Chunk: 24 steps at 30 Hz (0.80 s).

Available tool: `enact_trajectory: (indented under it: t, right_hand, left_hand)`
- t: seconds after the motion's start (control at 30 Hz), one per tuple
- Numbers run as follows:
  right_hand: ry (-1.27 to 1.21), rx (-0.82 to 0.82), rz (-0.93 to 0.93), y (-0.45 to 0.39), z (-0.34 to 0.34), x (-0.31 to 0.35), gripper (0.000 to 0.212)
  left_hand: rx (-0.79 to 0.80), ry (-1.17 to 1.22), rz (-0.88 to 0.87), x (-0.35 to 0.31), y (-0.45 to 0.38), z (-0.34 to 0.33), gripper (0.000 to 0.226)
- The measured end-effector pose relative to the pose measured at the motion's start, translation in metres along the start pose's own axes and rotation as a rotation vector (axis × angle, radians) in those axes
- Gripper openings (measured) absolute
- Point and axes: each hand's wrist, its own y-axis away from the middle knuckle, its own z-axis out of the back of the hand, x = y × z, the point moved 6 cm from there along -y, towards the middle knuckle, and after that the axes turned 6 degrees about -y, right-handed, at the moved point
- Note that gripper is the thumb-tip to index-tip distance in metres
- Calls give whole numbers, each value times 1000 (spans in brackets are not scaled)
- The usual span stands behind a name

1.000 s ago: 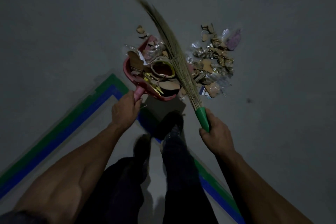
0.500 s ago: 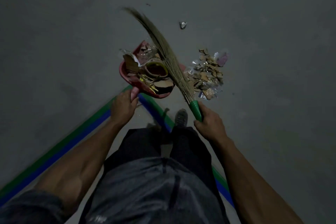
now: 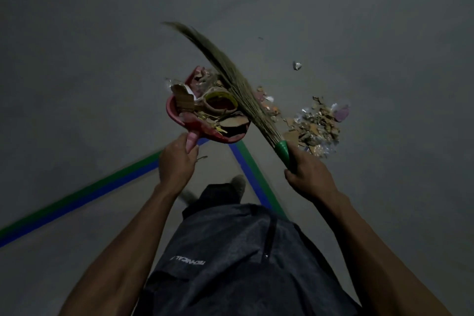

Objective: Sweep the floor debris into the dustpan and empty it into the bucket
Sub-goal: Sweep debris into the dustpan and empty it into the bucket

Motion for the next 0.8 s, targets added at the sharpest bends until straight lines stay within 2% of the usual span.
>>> enact_trajectory:
  t: [0.1, 0.37, 0.6, 0.8]
  right_hand:
    - [19, 37, 95, 30, 0, 17, 67]
    - [93, 143, 345, 117, -23, 74, 69]
    - [143, 238, 568, 176, -90, 147, 73]
    - [177, 319, 741, 248, -172, 223, 69]
  left_hand:
    - [-50, 36, 94, 18, 54, 21, 14]
    - [-211, -33, 362, 68, 207, 92, 24]
    - [-371, -32, 586, 140, 336, 140, 26]
    - [-423, 17, 744, 235, 445, 170, 30]
